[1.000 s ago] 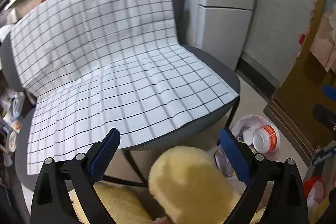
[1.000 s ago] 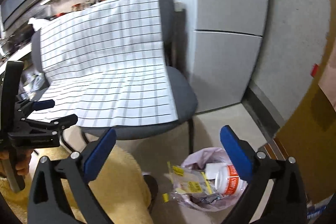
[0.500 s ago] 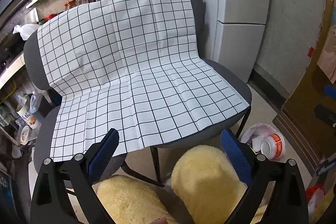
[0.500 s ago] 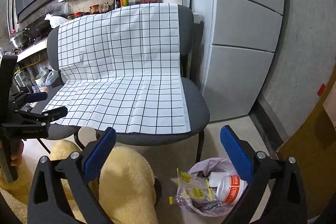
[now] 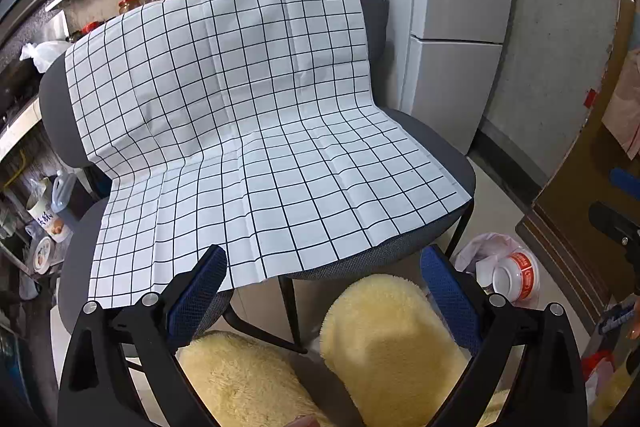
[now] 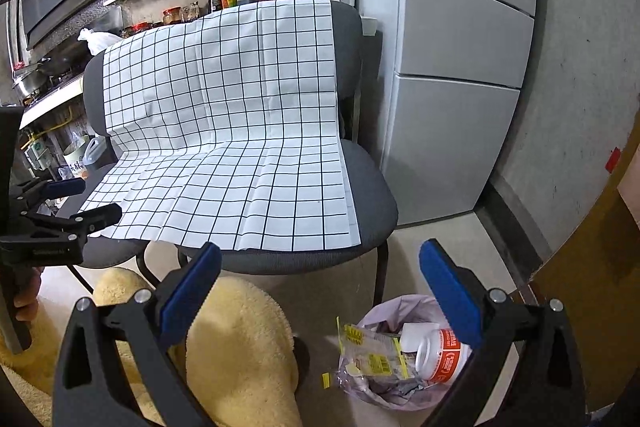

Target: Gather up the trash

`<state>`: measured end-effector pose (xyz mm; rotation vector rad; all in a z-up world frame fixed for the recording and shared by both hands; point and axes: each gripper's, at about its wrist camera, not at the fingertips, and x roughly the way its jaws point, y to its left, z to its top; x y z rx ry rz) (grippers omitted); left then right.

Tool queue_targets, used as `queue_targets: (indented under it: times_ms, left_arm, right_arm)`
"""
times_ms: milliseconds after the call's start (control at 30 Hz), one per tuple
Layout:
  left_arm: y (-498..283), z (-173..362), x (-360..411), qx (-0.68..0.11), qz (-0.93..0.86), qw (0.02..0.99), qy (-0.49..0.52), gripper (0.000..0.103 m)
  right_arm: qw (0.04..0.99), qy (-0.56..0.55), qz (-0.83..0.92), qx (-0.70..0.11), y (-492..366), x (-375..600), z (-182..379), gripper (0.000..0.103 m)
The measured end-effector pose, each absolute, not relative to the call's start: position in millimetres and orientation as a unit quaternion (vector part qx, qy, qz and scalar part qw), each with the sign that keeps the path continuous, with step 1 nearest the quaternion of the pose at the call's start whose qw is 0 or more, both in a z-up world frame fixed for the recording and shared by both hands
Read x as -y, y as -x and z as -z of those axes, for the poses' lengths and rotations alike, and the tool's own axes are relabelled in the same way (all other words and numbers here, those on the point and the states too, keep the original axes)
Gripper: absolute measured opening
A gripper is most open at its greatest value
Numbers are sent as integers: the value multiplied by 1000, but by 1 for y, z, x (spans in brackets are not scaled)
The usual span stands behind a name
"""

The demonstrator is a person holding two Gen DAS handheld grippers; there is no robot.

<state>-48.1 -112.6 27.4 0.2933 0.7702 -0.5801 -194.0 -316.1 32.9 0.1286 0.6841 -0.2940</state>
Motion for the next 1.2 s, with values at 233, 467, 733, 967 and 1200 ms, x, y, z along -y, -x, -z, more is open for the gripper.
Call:
queue_targets:
  times_ms: [233, 467, 733, 967, 1200]
  left_arm:
    - [46, -28, 110, -369, 275, 877, -136, 96]
    - [44, -28, 108, -371, 273, 878, -133, 96]
    - [44, -26, 107, -374, 274, 876, -133, 96]
    - [44, -25, 107, -375, 274, 876, -133, 96]
    - [44, -24, 108, -376, 274, 875, -134, 96]
  right_arm:
    - [928, -64, 144, -337, 194, 319, -31, 97]
    - [928, -66, 144, -338, 193, 321, -29, 97]
    - [928, -68, 143, -338, 193, 322, -28, 97]
    - [927, -70, 144, -340, 192, 323, -26, 97]
    - [926, -73, 145, -341, 192, 325, -25, 97]
